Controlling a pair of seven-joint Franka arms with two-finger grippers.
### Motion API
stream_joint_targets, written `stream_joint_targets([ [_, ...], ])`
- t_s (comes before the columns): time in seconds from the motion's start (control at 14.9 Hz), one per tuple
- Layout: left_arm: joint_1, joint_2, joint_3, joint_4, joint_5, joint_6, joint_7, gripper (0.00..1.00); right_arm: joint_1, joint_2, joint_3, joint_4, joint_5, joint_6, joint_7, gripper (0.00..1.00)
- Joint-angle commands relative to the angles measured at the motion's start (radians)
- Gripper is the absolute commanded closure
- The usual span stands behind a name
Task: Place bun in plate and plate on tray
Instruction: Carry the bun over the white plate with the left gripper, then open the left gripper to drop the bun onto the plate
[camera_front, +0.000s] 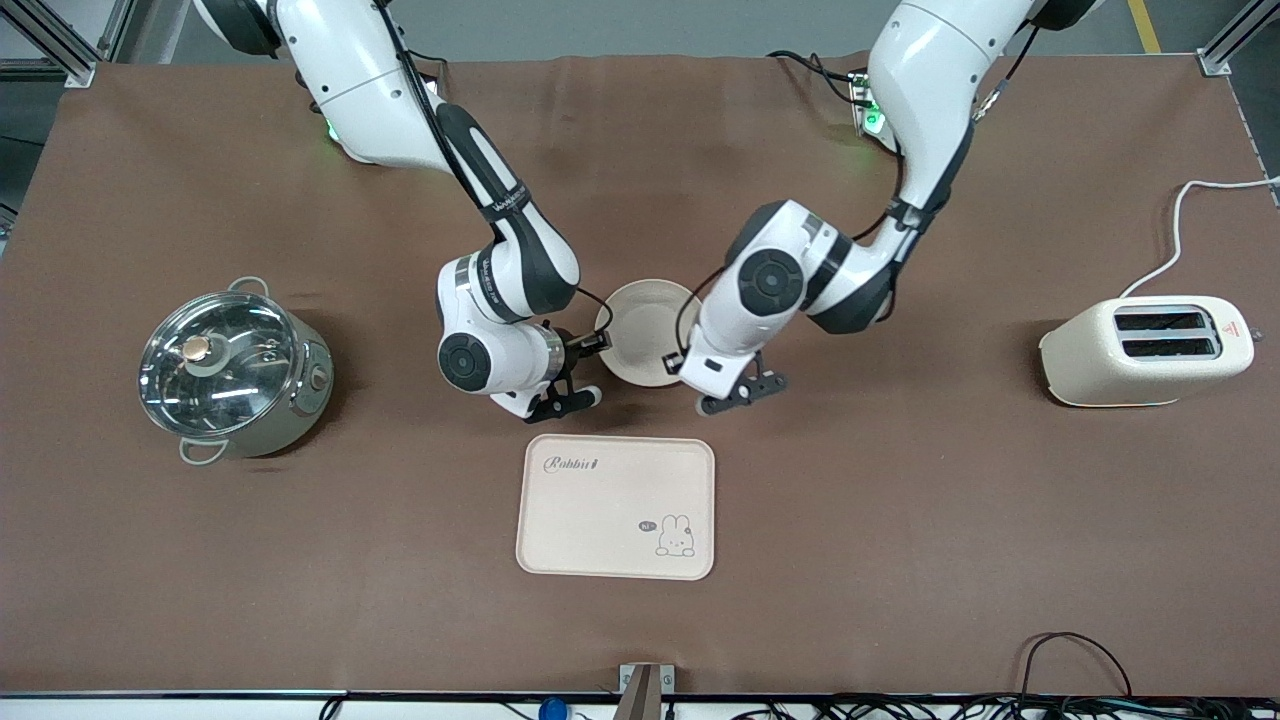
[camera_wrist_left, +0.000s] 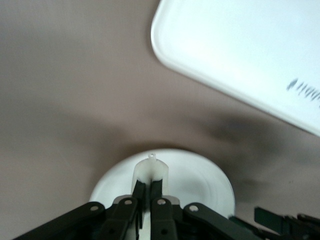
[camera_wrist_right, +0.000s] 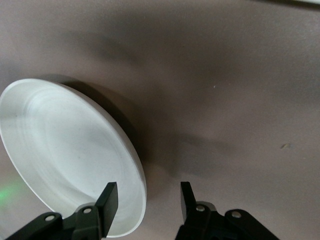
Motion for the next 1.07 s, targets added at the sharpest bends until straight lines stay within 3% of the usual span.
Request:
stream_joint_targets([
  [0.0,-0.024,0.013,-0.007,-0.008,-0.013,-0.008,-0.112,0.45,0.001,0.007,0.001,-0.004,0.033,0.002,-0.012,0.42],
  [0.07,-0.036,0.015,-0.007,-0.016,-0.002,-0.002,-0.123,0.06,0.005,0.008,0.001,-0.006,0.034,0.003,-0.012,0.43],
  [0.13,-0.052,0.015,-0.004,-0.022,-0.001,0.001,-0.123,0.00,0.007,0.008,0.001,-0.006,0.035,0.005,-0.012,0.43],
  [1.01,-0.041,0.001,-0.003,-0.036,0.010,-0.008,-0.109,0.00,0.024,0.036,0.001,-0.004,0.072,0.031,-0.011,0.43],
])
